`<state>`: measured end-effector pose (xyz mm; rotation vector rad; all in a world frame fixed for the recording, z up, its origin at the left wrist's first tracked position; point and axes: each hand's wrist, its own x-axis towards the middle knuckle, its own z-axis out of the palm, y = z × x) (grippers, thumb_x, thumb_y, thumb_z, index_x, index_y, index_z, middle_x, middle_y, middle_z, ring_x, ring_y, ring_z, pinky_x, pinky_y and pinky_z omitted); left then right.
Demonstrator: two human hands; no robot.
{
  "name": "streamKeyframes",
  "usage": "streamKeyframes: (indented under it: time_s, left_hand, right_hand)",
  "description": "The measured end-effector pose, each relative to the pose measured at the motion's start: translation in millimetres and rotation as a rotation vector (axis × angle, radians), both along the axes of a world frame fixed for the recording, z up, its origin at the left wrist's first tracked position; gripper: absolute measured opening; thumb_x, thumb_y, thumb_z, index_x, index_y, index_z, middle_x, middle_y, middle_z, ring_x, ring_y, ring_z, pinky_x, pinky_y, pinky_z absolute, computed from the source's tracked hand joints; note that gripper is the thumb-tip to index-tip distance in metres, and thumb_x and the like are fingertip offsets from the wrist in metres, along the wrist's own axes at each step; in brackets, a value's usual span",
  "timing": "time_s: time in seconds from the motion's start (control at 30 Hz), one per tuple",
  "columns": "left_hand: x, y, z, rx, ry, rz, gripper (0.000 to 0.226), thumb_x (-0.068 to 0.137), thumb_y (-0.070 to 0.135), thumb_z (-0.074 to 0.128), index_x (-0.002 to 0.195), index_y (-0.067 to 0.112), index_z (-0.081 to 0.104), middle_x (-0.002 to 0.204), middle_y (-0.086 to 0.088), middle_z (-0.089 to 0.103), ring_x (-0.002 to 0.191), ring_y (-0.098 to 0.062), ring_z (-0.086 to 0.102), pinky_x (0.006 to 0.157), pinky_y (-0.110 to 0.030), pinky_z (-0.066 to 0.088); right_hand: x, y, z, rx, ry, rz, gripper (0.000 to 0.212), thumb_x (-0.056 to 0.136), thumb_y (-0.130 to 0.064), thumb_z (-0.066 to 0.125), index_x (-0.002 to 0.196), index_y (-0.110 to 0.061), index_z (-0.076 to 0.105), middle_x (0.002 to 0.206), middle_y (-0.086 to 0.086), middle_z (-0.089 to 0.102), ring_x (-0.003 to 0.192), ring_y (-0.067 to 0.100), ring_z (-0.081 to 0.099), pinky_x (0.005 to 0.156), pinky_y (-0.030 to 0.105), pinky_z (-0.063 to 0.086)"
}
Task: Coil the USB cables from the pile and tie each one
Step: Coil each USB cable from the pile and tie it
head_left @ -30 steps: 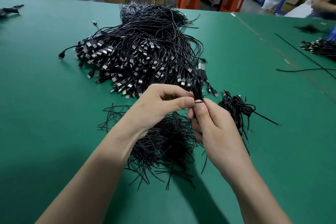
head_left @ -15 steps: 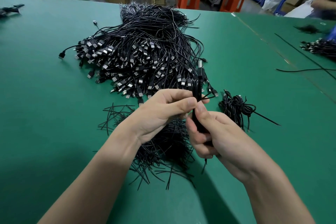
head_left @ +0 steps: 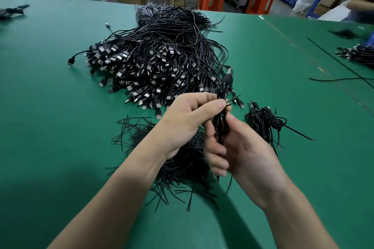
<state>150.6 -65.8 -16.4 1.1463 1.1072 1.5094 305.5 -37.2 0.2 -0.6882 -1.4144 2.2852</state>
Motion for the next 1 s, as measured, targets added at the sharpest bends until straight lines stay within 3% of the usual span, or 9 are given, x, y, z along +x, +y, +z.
streamKeyframes:
  time_s: [0.07,0.13,0.17,0.2,0.33,0.43,0.6,0.8,1.0]
  left_hand:
    - [-0.7,0.5,0.2,0.008,0.025,0.015,0.018,0.095,0.033,0.067,0.083,0.026,0.078,0.063,0.003,0.064,0.051,-0.011,0.062,0.053,-0.018,0.05]
    - [-2.2,0.1,2.5,0.032,0.087,0.034,0.024,0.097,0.024,0.063,0.081,0.028,0.079,0.071,0.011,0.07,0.064,-0.001,0.062,0.064,-0.013,0.048]
    - [-3.3,-0.2,3.9,0.035,0.114,0.034,0.026,0.097,0.022,0.062,0.08,0.03,0.08,0.073,0.015,0.07,0.067,0.004,0.06,0.068,-0.01,0.046]
    - [-4.3,-0.6,5.1,0.025,0.135,0.029,0.026,0.097,0.023,0.063,0.08,0.03,0.08,0.075,0.016,0.07,0.069,0.004,0.058,0.07,-0.01,0.044]
    - [-6.1,-2.5,6.9,-0.046,0.201,-0.03,0.023,0.096,0.038,0.065,0.089,0.021,0.08,0.084,-0.009,0.055,0.08,-0.022,0.042,0.078,-0.037,0.033]
    - [-6.8,-5.4,10.6,-0.103,0.204,-0.084,0.024,0.098,0.039,0.065,0.085,0.026,0.08,0.079,-0.004,0.054,0.079,-0.018,0.043,0.079,-0.038,0.035]
    - [-9.3,-6.5,10.7,-0.154,0.203,-0.149,0.034,0.103,0.027,0.063,0.072,0.029,0.076,0.065,0.012,0.049,0.065,-0.004,0.042,0.063,-0.013,0.039]
    - [-11.2,-8.1,11.5,-0.219,0.186,-0.187,0.029,0.101,0.029,0.063,0.078,0.031,0.08,0.069,0.014,0.058,0.069,-0.003,0.048,0.066,-0.011,0.043]
    - [-10.8,-7.3,10.7,-0.251,0.15,-0.199,0.022,0.093,0.042,0.069,0.079,0.03,0.081,0.072,0.01,0.059,0.072,-0.008,0.048,0.071,-0.018,0.043]
  right_hand:
    - [-0.8,-0.5,-2.6,0.281,-0.101,-0.191,0.037,0.098,-0.051,0.044,0.088,-0.02,0.063,0.069,0.002,0.049,0.058,0.019,0.049,0.059,0.029,0.046]
    - [2.3,2.3,-4.8,0.668,-0.206,-0.461,0.019,0.098,-0.045,0.057,0.093,-0.028,0.063,0.076,-0.006,0.062,0.071,0.014,0.065,0.069,0.03,0.053]
    - [5.0,4.7,-5.3,0.836,-0.23,-0.572,0.008,0.097,-0.04,0.064,0.1,-0.032,0.062,0.084,-0.009,0.066,0.08,0.011,0.068,0.074,0.029,0.054]
    - [7.6,7.0,-4.7,0.983,-0.243,-0.646,0.014,0.095,-0.035,0.069,0.106,-0.033,0.061,0.091,-0.012,0.068,0.087,0.012,0.069,0.077,0.028,0.054]
    - [16.8,19.3,1.1,1.39,-0.199,-0.638,0.018,0.093,-0.024,0.072,0.11,-0.019,0.067,0.106,-0.007,0.066,0.099,0.014,0.066,0.083,0.038,0.056]
    - [22.5,30.1,4.6,1.574,-0.206,-0.581,0.01,0.094,-0.02,0.075,0.098,-0.011,0.074,0.106,0.0,0.066,0.101,0.02,0.064,0.085,0.041,0.053]
    - [23.0,38.3,8.6,1.721,-0.222,-0.512,0.012,0.091,-0.025,0.077,0.094,-0.012,0.077,0.104,0.0,0.067,0.098,0.024,0.059,0.09,0.027,0.044]
    - [23.6,40.7,8.9,1.741,-0.208,-0.472,0.012,0.09,-0.026,0.078,0.089,-0.014,0.077,0.102,-0.001,0.065,0.096,0.024,0.058,0.085,0.027,0.043]
    - [23.8,36.7,5.8,1.56,-0.171,-0.392,0.011,0.094,-0.022,0.074,0.088,-0.014,0.07,0.086,-0.01,0.064,0.08,0.014,0.059,0.07,0.026,0.046]
